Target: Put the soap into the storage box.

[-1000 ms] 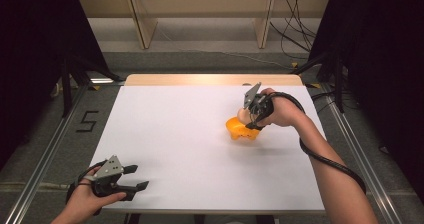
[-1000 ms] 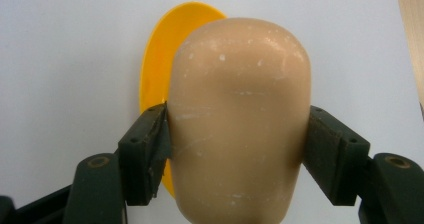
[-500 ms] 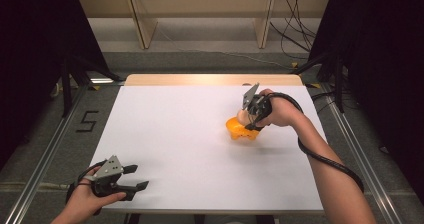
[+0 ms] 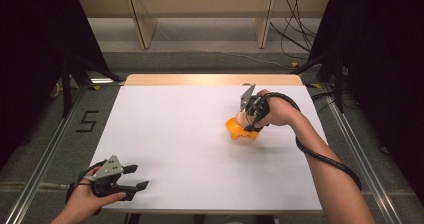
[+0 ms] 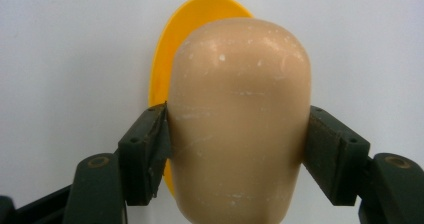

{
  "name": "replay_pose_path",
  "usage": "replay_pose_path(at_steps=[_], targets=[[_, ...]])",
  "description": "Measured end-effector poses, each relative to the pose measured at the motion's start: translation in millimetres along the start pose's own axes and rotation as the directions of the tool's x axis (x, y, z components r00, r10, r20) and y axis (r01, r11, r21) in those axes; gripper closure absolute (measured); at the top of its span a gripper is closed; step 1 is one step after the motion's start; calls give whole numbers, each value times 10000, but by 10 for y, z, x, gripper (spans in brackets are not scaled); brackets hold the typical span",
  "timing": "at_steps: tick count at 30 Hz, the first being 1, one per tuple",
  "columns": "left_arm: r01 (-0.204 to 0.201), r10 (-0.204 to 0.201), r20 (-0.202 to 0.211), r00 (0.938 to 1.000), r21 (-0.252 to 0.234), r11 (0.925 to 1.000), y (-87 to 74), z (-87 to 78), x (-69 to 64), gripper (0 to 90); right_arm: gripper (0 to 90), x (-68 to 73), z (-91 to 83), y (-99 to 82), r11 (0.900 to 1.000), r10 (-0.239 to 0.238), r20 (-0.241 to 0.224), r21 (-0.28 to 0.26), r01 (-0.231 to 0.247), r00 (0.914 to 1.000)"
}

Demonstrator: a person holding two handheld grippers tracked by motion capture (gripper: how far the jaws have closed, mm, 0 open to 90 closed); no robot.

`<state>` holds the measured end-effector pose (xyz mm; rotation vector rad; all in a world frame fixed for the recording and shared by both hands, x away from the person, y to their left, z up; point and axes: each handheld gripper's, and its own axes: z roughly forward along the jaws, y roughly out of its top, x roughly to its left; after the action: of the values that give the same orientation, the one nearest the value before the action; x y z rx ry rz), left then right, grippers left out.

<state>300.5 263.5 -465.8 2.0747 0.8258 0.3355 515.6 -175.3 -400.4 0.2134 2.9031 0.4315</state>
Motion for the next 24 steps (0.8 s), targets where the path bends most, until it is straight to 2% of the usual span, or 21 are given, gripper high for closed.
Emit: replay_pose_path(at_steps=[2,4,5,6,7,9,11,12,13,15,16,21,22,23,24], targets=[[40,-40,12,10000,7,10000,-1,1,-1,293,337,2,-1,4,9999,-13,-27,146,14,10000],[85,-85,13,10000,13,10000,-1,0,-4,293,337,-9,13,10,9996,-279,-39,41,279,9996],[-176,176,3,9998,-11,9998,4,-3,11,293,336,-8,9,9,9997,-250,-96,37,250,9996],[-176,176,3,9998,-11,9998,4,-3,11,293,337,-8,8,6,9999,-135,-136,47,136,9998],[60,-60,13,10000,17,10000,-2,0,-3,293,337,-6,8,5,9999,-57,-146,82,58,9999],[69,-69,4,10000,-1,10000,-4,3,-5,293,337,-3,10,7,9999,-49,-142,119,51,9999],[122,-122,36,9999,-56,9999,-2,6,-9,293,337,-17,25,16,9994,-329,-123,48,329,9994],[101,-100,26,9999,-68,9999,-4,8,-9,293,337,-6,22,16,9998,-88,-115,171,90,9999],[120,-120,25,9999,-66,9999,-5,8,-10,293,336,-14,25,21,9996,-211,-107,196,213,9997],[107,-107,32,9999,-48,9999,-4,8,-10,293,337,-7,30,24,9995,-101,-187,290,106,9998],[-105,106,18,9999,-78,9999,0,6,0,293,337,-9,36,26,9996,-93,-208,262,98,9997],[111,-111,39,9999,-46,9999,-3,5,-10,293,336,-29,52,34,9991,-403,-247,147,407,9989],[-94,94,17,10000,-78,9999,0,5,0,293,336,-10,51,32,9995,-90,-284,297,99,9996],[-103,103,29,9999,-66,9999,1,4,1,293,336,-3,47,31,9992,33,-269,397,-22,9996],[-94,95,30,10000,-70,9999,1,4,0,293,336,-32,63,35,9987,-464,-359,172,471,9983]])
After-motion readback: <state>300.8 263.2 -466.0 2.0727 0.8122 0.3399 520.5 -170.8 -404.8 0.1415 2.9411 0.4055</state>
